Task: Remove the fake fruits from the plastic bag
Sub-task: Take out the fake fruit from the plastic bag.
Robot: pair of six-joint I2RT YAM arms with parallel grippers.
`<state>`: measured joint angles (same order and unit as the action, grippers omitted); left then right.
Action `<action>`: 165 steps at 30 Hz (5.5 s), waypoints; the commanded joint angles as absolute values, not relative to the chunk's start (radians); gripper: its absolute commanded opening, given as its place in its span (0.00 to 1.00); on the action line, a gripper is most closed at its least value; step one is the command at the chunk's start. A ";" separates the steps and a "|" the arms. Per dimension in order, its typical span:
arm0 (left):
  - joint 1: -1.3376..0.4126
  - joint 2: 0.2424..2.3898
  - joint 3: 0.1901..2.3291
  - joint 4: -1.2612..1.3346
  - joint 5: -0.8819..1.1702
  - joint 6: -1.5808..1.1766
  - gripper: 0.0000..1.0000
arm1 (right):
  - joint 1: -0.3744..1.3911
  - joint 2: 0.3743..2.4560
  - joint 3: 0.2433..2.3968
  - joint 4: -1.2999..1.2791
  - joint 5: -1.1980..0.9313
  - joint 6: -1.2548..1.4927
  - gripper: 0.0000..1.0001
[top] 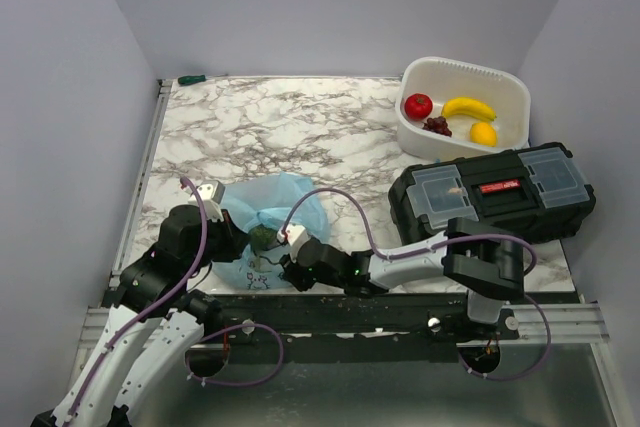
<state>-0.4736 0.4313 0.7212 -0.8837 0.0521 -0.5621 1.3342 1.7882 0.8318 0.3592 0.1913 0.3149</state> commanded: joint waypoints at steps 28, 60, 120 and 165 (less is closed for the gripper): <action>-0.557 0.505 0.706 -1.055 0.190 -0.695 0.00 | 1.340 1.930 0.903 0.504 -0.040 0.396 0.36; -0.560 0.455 0.680 -1.012 0.239 -0.660 0.00 | 1.339 2.019 1.062 0.408 0.217 0.200 0.46; -0.558 0.469 0.776 -0.928 -0.073 -0.588 0.00 | 1.284 1.580 0.825 0.514 0.147 0.342 0.01; -0.590 0.590 0.711 -0.853 -0.018 -0.579 0.00 | 1.209 1.727 0.753 0.662 -0.161 0.400 0.17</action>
<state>-0.5842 0.5583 0.7158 -0.8658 -0.0513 -0.5941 1.2114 1.6928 0.7578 0.5938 -0.1486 0.4107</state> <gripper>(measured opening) 0.006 0.167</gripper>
